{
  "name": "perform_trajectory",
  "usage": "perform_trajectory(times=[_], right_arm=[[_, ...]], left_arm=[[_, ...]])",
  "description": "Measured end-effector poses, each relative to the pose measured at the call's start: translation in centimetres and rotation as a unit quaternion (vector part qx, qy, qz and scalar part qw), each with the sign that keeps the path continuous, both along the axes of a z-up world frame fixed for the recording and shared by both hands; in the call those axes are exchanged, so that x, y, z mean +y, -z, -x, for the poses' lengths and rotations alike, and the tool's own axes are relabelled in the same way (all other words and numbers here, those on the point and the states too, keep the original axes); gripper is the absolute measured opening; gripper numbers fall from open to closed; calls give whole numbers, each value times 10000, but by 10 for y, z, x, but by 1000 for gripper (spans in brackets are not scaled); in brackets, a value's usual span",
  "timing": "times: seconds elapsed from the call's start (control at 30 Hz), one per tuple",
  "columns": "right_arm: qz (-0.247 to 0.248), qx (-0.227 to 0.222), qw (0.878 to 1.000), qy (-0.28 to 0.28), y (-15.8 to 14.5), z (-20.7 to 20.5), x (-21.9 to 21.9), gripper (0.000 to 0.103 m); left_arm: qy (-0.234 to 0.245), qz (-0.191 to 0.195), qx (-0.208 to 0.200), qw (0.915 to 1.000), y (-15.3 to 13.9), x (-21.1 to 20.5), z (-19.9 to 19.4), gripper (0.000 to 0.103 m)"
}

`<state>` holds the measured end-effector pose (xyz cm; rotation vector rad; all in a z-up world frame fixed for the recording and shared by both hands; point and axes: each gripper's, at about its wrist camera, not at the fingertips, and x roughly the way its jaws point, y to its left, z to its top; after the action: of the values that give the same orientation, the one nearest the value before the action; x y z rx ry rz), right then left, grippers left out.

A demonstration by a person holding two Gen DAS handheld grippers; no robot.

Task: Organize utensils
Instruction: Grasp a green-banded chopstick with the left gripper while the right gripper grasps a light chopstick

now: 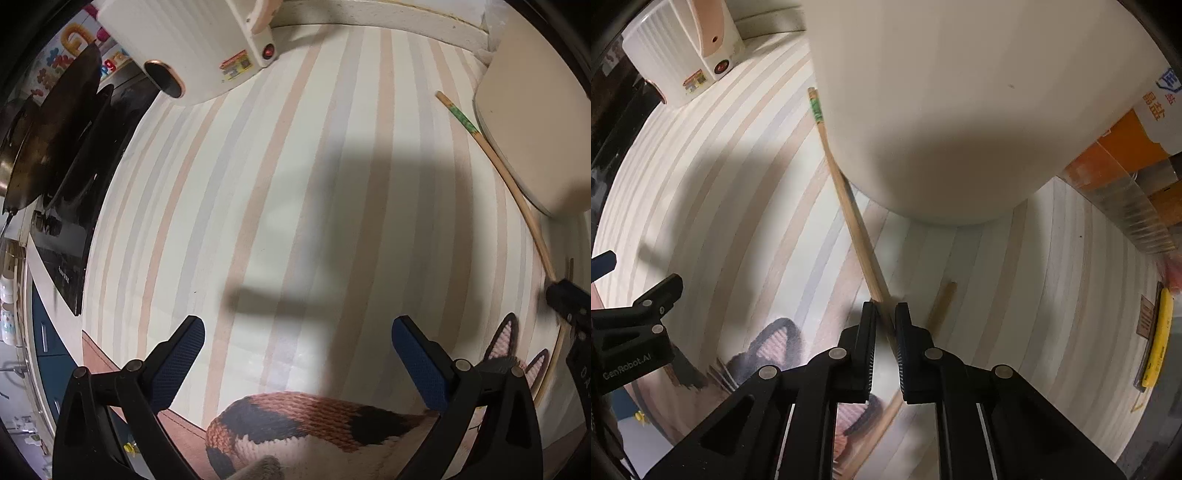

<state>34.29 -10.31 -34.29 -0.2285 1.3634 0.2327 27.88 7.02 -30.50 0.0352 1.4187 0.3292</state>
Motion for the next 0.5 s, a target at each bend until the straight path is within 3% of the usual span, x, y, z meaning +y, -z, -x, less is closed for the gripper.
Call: perform_trajectory(times=[0.3, 0.5], right_arm=[[-1032, 810, 9887, 721, -6, 48, 9, 6], [-1223, 1194, 9820, 798, 2, 69, 19, 7]], left_arm=[[-39, 69, -100, 9999, -10, 16, 17, 103], [-20, 89, -98, 9999, -13, 20, 23, 103]])
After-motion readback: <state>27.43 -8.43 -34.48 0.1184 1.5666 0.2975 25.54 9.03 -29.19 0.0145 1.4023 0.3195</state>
